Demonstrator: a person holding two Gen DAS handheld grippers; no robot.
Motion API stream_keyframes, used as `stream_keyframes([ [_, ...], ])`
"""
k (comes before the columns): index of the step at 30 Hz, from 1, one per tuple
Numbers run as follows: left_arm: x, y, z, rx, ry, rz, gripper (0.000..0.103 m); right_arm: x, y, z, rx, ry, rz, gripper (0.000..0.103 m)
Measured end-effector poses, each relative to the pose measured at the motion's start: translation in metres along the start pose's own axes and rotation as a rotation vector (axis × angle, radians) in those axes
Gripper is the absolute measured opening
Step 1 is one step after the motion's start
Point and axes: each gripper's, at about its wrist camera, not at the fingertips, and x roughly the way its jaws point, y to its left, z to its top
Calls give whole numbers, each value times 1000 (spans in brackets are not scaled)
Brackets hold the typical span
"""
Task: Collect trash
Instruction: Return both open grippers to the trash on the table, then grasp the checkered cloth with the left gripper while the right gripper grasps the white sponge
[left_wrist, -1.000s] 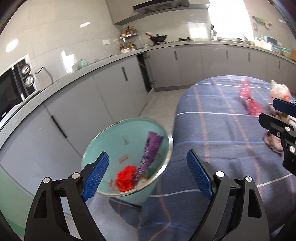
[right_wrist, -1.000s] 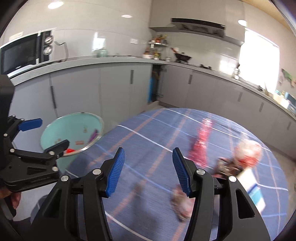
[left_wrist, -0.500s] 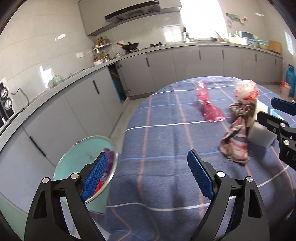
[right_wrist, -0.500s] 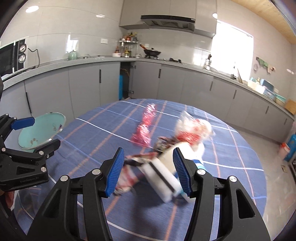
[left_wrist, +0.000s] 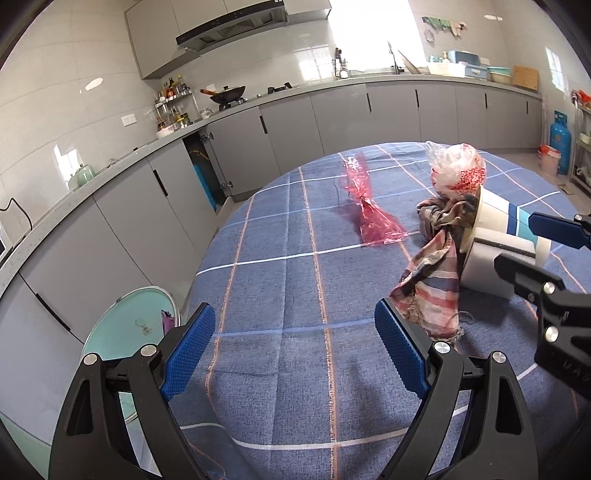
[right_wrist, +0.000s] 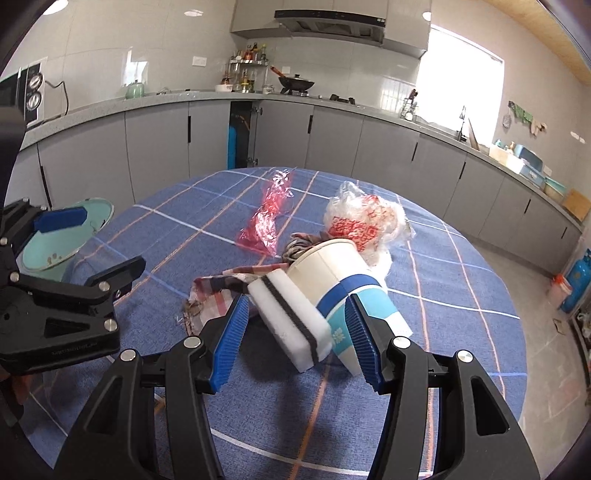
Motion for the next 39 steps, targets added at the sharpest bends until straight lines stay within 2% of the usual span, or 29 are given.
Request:
stream_keyframes([
  [2, 1, 2, 0, -5, 4, 2, 87, 4, 4, -2, -14, 18, 9, 51],
  [5, 1, 4, 1, -8, 3, 4, 87, 7, 5, -1, -18, 29, 5, 34],
  [8, 0, 4, 3, -9, -1, -1, 87, 5, 3, -1, -12, 23, 16, 28],
  [15, -1, -10, 18, 12, -33, -34, 87, -21, -8, 2, 38, -82, -11, 27],
  [22, 7, -43, 35, 75, -48, -122, 87, -23, -18, -8, 83, -74, -48, 27],
  [29, 36, -63, 40, 95, 22, -228, 87, -19, -25, -10, 116, -69, -74, 27],
  [33, 48, -64, 40, 98, 56, -236, 85, -11, -28, -11, 131, -52, -74, 27],
  [39, 63, -68, 39, 111, 127, -275, 63, -8, -32, -9, 149, -42, -76, 27],
])
